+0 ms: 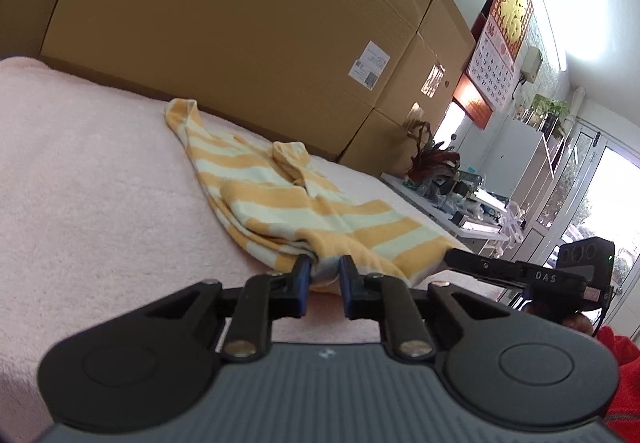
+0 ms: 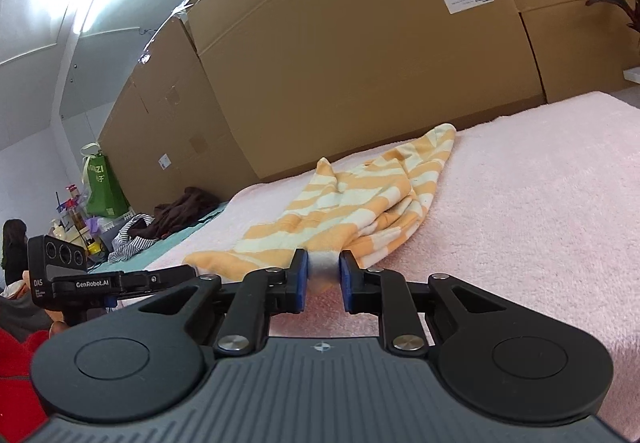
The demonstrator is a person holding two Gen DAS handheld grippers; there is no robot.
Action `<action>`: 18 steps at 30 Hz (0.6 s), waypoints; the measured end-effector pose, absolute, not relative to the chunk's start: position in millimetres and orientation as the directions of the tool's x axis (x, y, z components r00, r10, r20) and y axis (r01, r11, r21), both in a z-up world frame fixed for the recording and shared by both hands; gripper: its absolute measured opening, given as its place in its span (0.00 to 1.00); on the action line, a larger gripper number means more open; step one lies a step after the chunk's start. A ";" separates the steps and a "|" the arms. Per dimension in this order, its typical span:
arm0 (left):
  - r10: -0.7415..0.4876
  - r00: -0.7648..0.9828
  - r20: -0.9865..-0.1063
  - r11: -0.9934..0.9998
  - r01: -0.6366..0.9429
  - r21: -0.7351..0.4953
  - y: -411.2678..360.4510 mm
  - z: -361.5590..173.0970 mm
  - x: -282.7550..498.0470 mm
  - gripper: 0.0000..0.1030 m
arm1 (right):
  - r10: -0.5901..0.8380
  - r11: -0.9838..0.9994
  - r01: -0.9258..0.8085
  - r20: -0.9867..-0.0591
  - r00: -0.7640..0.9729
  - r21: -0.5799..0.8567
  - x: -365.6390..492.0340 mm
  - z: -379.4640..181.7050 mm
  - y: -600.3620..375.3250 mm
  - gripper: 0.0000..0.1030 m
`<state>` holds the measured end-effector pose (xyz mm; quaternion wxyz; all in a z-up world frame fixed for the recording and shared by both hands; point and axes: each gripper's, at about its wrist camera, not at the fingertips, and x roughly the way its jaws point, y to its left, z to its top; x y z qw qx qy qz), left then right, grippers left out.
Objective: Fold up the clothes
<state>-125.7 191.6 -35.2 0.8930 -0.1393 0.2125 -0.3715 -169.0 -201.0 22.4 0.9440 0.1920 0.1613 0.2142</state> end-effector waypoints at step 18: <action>-0.706 0.639 -0.305 0.706 0.601 -0.375 169.6 -49.3 -123.5 0.49 | 0.393 0.897 -0.296 -0.289 0.873 0.328 -166.5 5.0 -179.9 0.30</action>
